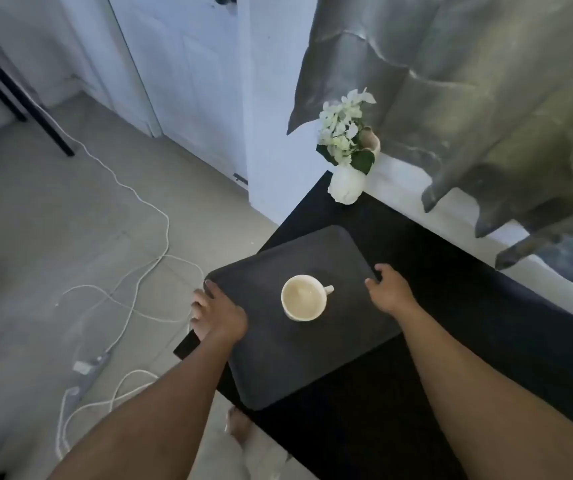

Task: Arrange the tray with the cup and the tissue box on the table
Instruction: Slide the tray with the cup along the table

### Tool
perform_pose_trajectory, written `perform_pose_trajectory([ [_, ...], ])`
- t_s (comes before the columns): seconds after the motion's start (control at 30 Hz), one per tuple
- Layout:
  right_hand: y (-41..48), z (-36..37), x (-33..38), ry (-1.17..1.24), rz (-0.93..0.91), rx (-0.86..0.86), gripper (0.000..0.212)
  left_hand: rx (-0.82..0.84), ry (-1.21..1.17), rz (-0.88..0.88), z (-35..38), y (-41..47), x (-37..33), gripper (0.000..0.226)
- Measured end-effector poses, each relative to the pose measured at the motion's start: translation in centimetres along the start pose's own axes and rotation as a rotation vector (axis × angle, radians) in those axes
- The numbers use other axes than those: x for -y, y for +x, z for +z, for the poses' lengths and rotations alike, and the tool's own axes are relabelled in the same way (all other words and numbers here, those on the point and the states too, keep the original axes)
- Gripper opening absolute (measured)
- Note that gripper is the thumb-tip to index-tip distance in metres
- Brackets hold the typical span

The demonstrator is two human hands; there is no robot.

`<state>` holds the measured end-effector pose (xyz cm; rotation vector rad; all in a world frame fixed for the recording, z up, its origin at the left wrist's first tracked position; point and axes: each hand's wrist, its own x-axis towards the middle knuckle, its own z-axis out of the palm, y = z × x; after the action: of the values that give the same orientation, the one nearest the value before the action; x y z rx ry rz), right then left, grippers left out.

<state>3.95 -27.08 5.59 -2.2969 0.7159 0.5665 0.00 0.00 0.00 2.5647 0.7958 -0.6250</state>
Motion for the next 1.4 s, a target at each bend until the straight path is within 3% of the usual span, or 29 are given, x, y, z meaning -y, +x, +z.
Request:
perform_pose_trajectory([
  [0.13, 1.6, -0.2, -0.6, -0.048, 0.007, 0.011, 0.058, 0.087, -0.155, -0.150, 0.6, -0.4, -0.2, 0.085],
  [0.4, 3.7, 0.5, -1.7, -0.134, -0.020, 0.073, 0.054, 0.127, -0.191, -0.276, 2.4, -0.8, -0.3, 0.070],
  [0.6, 5.4, 1.1, -2.1, -0.166, -0.017, 0.073, 0.053, 0.089, -0.188, -0.284, 3.2, -1.1, -0.1, 0.071],
  [1.13, 7.7, 1.8, -3.5, -0.204, 0.059, -0.032, 0.040, -0.019, -0.266, -0.287, 3.0, -0.5, 0.7, 0.045],
  [1.4, 7.2, -0.3, -6.4, -0.196, 0.154, -0.033, 0.015, -0.045, -0.344, -0.220, 3.2, -0.5, -0.8, 0.031],
])
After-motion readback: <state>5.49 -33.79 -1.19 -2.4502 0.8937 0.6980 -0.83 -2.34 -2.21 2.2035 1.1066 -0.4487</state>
